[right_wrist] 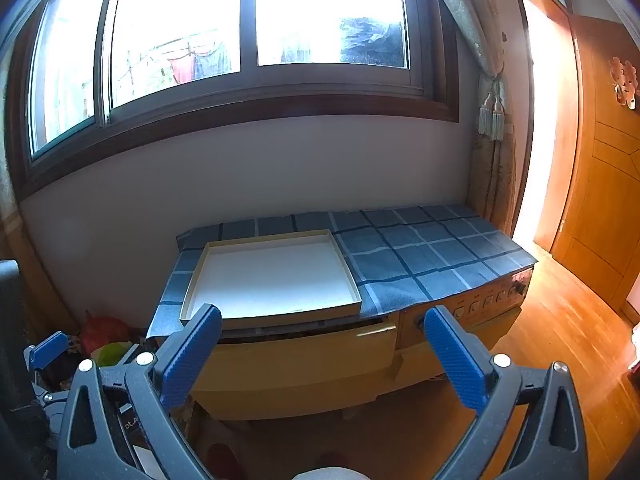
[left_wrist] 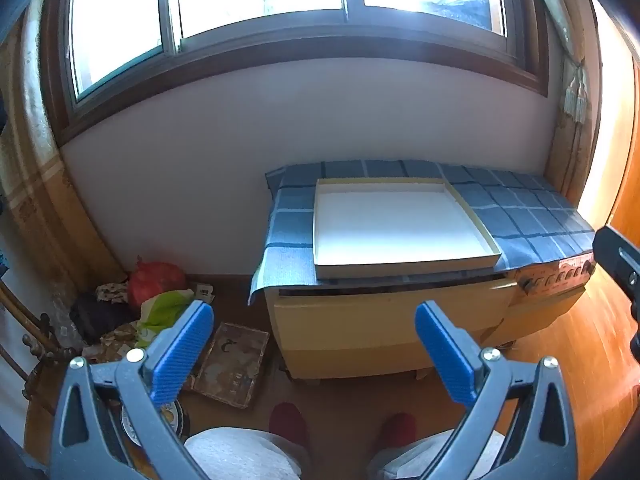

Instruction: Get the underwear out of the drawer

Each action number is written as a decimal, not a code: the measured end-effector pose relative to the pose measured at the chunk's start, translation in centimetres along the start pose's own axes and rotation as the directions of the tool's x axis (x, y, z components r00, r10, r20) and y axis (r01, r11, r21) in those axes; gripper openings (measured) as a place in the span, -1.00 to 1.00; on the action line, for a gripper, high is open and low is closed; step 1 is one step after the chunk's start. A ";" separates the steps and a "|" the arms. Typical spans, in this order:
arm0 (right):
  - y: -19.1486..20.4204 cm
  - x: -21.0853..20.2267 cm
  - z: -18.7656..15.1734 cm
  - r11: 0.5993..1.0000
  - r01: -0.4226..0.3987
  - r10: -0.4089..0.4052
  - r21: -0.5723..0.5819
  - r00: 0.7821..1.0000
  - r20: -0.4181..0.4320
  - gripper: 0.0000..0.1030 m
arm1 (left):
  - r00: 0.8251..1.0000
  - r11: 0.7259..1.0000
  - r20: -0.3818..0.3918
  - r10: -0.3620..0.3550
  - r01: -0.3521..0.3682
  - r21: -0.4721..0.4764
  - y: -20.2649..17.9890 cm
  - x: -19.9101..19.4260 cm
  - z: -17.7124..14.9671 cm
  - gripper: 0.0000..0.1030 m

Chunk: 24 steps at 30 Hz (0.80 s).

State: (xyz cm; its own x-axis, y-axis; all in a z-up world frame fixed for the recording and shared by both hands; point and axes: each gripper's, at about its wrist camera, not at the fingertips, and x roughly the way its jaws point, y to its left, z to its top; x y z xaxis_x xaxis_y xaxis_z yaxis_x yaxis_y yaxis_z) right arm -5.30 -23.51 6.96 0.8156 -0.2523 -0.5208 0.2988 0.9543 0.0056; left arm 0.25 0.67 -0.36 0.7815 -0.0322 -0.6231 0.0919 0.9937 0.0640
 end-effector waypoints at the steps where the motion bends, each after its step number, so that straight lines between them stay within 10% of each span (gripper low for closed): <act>1: 0.0 0.0 0.0 1.000 0.000 0.000 -0.002 1.000 -0.001 0.99 | 1.000 1.000 0.000 -0.001 0.001 0.001 0.0 0.0 -0.1 0.99; 24: 0.3 0.0 -0.2 1.000 -0.001 0.001 -0.002 1.000 0.001 0.99 | 1.000 1.000 0.002 -0.005 0.005 -0.010 0.1 0.0 -0.2 0.99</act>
State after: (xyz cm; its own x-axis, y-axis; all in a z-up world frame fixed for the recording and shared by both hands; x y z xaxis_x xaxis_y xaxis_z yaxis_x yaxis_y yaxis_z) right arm -5.33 -23.15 6.80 0.8163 -0.2515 -0.5200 0.2972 0.9548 0.0048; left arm 0.14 0.83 -0.53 0.7822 -0.0370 -0.6219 0.0892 0.9946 0.0531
